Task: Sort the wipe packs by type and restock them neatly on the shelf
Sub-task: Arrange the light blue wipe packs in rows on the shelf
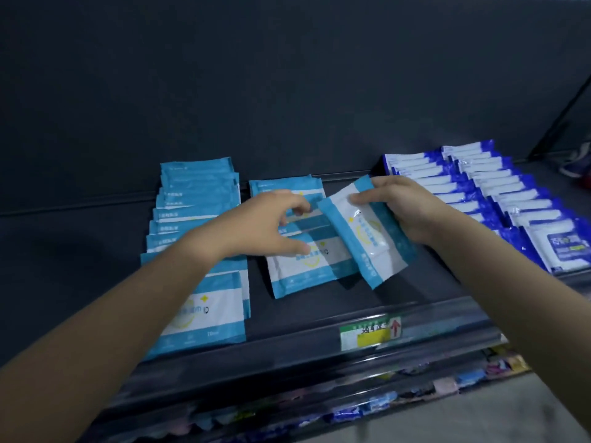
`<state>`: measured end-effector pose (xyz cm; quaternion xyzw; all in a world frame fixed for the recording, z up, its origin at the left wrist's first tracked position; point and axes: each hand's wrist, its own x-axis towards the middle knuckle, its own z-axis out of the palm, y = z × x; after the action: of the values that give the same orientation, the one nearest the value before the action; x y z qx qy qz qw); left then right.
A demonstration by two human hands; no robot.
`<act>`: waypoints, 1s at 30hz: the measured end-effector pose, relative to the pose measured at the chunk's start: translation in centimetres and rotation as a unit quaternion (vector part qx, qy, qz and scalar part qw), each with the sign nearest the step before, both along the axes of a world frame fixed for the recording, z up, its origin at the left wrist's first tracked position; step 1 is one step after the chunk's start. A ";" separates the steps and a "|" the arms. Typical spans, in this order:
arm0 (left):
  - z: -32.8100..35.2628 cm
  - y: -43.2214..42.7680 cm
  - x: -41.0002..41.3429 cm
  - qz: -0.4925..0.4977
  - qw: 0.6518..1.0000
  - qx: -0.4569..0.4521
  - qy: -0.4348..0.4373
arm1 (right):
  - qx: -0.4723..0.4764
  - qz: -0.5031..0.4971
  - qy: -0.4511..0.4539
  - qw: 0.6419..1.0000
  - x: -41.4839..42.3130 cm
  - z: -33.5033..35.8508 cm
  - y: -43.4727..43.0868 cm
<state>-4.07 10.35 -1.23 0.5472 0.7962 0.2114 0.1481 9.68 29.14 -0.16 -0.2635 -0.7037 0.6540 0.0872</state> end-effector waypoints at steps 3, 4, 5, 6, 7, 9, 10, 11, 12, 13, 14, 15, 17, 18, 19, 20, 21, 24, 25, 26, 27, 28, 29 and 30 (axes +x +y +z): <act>1.4 0.4 1.8 0.058 0.964 0.089 -0.243 | -0.031 0.040 0.059 0.997 -0.7 0.0 -0.8; 1.5 0.7 2.3 0.067 0.947 0.103 -0.296 | -0.035 0.031 0.094 0.995 -0.9 0.0 -1.1; 1.6 1.0 2.8 0.079 0.933 0.121 -0.329 | -0.039 0.016 0.123 0.991 -1.1 -0.1 -1.3; 1.7 1.3 3.1 0.097 0.920 0.147 -0.351 | -0.047 0.007 0.146 0.988 -1.0 0.0 -1.3; 1.8 1.5 3.2 0.123 0.906 0.177 -0.363 | -0.058 0.011 0.159 0.986 -0.8 0.1 -1.2; 1.8 1.4 3.0 0.153 0.902 0.235 -0.329 | -0.071 0.067 0.163 0.982 0.2 0.2 -0.5; 1.7 1.2 2.7 0.142 0.913 0.243 -0.295 | -0.072 0.107 0.159 0.979 0.7 0.3 -0.2; 1.7 1.0 2.7 0.118 0.929 0.230 -0.266 | -0.067 0.140 0.150 0.976 1.1 0.1 0.1; 1.5 0.9 2.8 0.089 0.946 0.195 -0.242 | -0.045 0.162 0.136 0.976 1.4 -0.3 0.2; 1.2 1.1 3.1 0.065 0.964 0.145 -0.214 | 0.000 0.174 0.115 0.978 1.5 -0.8 0.3; 0.6 1.3 3.4 0.047 0.980 0.091 -0.172 | 0.064 0.185 0.092 0.976 1.5 -1.6 0.3; -0.1 1.6 3.6 0.036 0.991 0.046 -0.121 | 0.132 0.197 0.069 0.969 1.4 -2.5 0.2; -1.3 1.9 3.6 0.033 0.999 -0.007 -0.029 | 0.231 0.223 0.042 0.946 1.1 -4.4 0.2; -1.7 1.7 3.6 0.032 0.999 -0.015 0.000 | 0.259 0.224 0.037 0.939 1.0 -5.2 0.3; -2.0 1.4 3.7 0.027 0.999 -0.020 0.026 | 0.275 0.221 0.037 0.935 1.0 -5.8 0.4; -2.2 0.9 3.8 0.020 0.998 -0.030 0.056 | 0.290 0.218 0.041 0.931 0.9 -6.2 0.4; -2.4 0.5 4.0 0.015 0.995 -0.040 0.091 | 0.310 0.217 0.044 0.925 1.0 -6.4 0.4; -2.9 -0.4 4.8 0.018 0.984 -0.051 0.167 | 0.380 0.223 0.063 0.895 0.9 -6.4 0.4; -3.0 -0.5 5.2 0.023 0.982 -0.042 0.181 | 0.389 0.224 0.075 0.891 0.9 -6.3 0.5; -3.0 -0.5 5.4 0.025 0.979 -0.029 0.198 | 0.392 0.225 0.089 0.888 0.9 -6.3 0.5; -3.0 -0.7 5.7 0.028 0.976 -0.023 0.213 | 0.391 0.226 0.105 0.886 0.9 -6.3 0.7; -3.0 -0.8 6.2 0.034 0.975 -0.025 0.219 | 0.391 0.226 0.119 0.884 0.9 -6.2 0.8; -3.0 -1.0 6.7 0.042 0.974 -0.028 0.222 | 0.394 0.223 0.131 0.882 1.0 -6.2 0.9; -3.1 -1.2 7.2 0.056 0.973 -0.028 0.223 | 0.405 0.218 0.141 0.877 1.1 -6.2 0.9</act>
<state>3.09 9.11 -4.28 0.5311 0.8439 0.0693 -0.0299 10.83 30.06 -6.39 0.0502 -0.9269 0.3449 0.1395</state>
